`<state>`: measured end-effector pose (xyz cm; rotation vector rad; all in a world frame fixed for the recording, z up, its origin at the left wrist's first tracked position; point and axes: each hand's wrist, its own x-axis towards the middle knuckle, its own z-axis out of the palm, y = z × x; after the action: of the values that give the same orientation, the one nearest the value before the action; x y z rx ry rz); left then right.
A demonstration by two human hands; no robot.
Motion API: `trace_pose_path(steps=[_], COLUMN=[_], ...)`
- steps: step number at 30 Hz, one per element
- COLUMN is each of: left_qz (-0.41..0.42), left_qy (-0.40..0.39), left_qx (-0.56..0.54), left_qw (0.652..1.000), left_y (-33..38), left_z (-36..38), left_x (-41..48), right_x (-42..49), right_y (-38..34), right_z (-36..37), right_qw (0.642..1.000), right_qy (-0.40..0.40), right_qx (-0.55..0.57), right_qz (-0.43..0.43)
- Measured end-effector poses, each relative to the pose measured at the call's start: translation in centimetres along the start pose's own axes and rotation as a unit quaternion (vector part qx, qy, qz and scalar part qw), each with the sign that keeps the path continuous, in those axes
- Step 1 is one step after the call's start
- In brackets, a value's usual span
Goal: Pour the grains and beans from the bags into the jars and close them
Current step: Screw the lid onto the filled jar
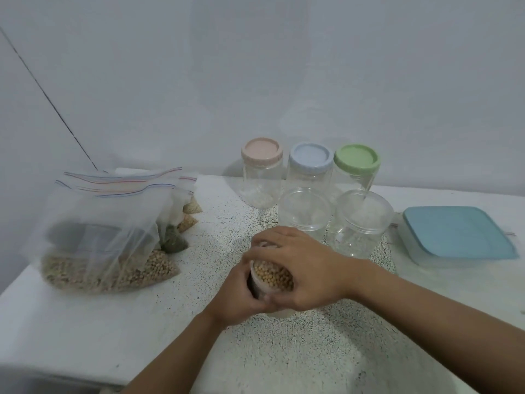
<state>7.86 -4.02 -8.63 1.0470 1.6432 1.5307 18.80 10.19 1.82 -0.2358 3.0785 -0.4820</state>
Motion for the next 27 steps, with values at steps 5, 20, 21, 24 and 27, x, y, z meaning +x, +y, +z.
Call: trace_pose_path(steps=[5,20,21,24,27], left_qz=[-0.007,-0.016,-0.021,-0.025,-0.015], left_qy=[-0.003,-0.003,-0.002,0.005,0.007], left_qx=[0.004,-0.017,-0.011,-0.009,-0.005], left_qw=[1.0,1.0,1.0,1.0,1.0], left_y=[0.0,-0.1,-0.2,-0.4,-0.3], left_z=[-0.1,-0.1,-0.1,-0.2,-0.2], left_x=[0.0,-0.2,-0.2,-0.1,-0.1], right_x=[1.2,2.1,1.9,1.7,1.5], right_y=[0.0,-0.1,0.0,-0.3,-1.4], right_z=[-1.2,-5.6,-5.7,-5.0,-3.8], right_qw=[0.999,0.983,0.981,0.985,0.97], right_qy=[-0.052,-0.168,-0.188,-0.155,-0.066], right_qx=[-0.003,-0.063,-0.037,-0.078,-0.226], right_qz=[-0.001,0.045,0.025,0.019,0.061])
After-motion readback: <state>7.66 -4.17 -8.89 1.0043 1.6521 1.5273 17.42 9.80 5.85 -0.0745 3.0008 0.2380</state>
